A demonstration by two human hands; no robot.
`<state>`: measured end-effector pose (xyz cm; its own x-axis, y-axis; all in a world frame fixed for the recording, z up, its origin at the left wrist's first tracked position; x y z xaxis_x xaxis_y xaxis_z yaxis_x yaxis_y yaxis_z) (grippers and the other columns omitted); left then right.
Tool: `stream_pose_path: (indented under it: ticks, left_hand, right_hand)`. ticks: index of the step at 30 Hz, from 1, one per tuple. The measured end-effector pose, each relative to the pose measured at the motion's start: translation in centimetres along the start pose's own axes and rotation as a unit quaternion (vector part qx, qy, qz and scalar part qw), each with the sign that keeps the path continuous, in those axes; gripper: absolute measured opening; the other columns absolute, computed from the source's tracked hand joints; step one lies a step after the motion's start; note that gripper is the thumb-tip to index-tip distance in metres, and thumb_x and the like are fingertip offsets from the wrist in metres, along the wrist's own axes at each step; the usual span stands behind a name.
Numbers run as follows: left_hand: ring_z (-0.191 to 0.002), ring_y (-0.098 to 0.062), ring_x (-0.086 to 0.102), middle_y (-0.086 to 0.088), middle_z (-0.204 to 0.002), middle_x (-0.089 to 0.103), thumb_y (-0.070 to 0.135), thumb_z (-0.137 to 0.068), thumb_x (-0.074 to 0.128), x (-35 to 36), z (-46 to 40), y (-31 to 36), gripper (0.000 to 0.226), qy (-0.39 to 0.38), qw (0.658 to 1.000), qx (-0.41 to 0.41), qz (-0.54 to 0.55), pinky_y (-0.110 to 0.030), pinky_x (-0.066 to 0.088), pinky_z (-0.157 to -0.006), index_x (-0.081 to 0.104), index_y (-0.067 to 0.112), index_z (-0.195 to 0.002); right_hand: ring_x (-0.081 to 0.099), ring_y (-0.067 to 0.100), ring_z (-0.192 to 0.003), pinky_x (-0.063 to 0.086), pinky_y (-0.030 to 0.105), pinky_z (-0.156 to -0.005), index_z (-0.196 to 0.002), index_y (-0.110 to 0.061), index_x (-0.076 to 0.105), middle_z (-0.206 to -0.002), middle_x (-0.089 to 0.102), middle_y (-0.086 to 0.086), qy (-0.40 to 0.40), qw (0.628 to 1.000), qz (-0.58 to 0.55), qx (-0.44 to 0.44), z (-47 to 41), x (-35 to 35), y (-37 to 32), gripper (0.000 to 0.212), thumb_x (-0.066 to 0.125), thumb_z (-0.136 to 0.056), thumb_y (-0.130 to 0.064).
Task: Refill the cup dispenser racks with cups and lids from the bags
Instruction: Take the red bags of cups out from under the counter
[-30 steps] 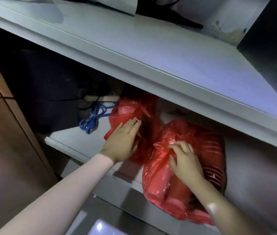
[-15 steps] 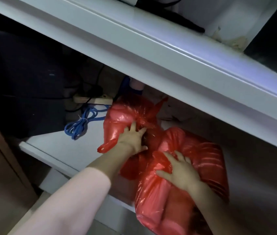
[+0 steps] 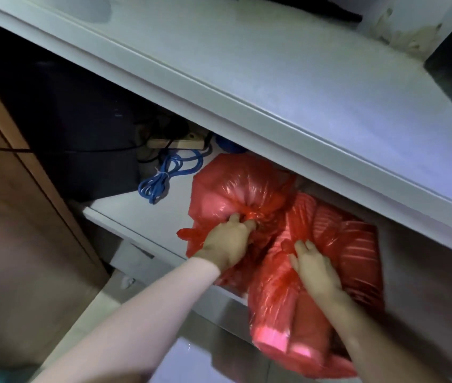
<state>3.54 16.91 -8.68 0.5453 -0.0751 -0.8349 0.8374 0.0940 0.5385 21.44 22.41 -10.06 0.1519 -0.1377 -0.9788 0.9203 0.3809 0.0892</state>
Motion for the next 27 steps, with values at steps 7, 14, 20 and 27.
stream_pose_path:
  ticks: [7,14,20,27]
  left_hand:
    - [-0.098,-0.041,0.059,-0.012,-0.120,0.046,0.029,-0.096,0.047,-2.0,7.0,1.9,0.026,-0.042,0.999,-0.023,0.007,-0.043,0.049,-0.086,0.052,0.025,-0.121]
    - [-0.093,-0.039,0.057,-0.008,-0.107,0.047,0.026,-0.095,0.051,-7.0,13.6,5.5,0.018,-0.016,0.999,-0.030,-0.020,-0.048,0.049,-0.079,0.052,0.021,-0.112]
    - [-0.092,-0.036,0.057,-0.005,-0.110,0.045,0.022,-0.094,0.051,-9.2,20.1,8.0,0.015,-0.063,0.997,-0.021,-0.046,-0.044,0.048,-0.072,0.049,0.023,-0.109]
    - [-0.093,-0.036,0.056,-0.006,-0.109,0.046,0.024,-0.093,0.051,-11.6,24.4,16.1,0.017,-0.101,0.988,0.102,-0.053,-0.042,0.048,-0.069,0.051,0.021,-0.110]
  right_hand:
    - [0.065,0.042,-0.089,0.049,0.044,-0.071,-0.103,-0.006,0.055,-0.102,0.063,0.016,0.026,0.999,-0.031,-0.031,5.4,-5.1,-0.6,0.027,0.059,-0.090,-0.029]
    - [0.060,0.032,-0.107,0.044,0.036,-0.086,-0.115,-0.015,0.049,-0.119,0.058,0.006,-0.087,0.993,-0.041,-0.066,13.4,-7.2,-0.6,0.028,0.052,-0.094,-0.034]
    - [0.059,0.032,-0.103,0.045,0.040,-0.084,-0.107,-0.009,0.050,-0.109,0.056,0.011,-0.113,0.977,-0.168,-0.072,20.7,-11.3,-1.9,0.024,0.055,-0.092,-0.028]
    - [0.061,0.035,-0.100,0.045,0.043,-0.081,-0.101,-0.006,0.051,-0.110,0.060,0.014,-0.064,0.983,-0.170,0.038,32.3,-16.7,1.6,0.027,0.060,-0.090,-0.029]
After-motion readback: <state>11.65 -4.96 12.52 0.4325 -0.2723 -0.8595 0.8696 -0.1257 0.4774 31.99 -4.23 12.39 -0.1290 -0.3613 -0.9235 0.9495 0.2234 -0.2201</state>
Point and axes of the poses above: each hand's wrist, its own z-axis away from the middle knuckle, its own x-axis out of the palm, y = z × x, the point moved 8 cm from there along -z, towards the middle knuckle
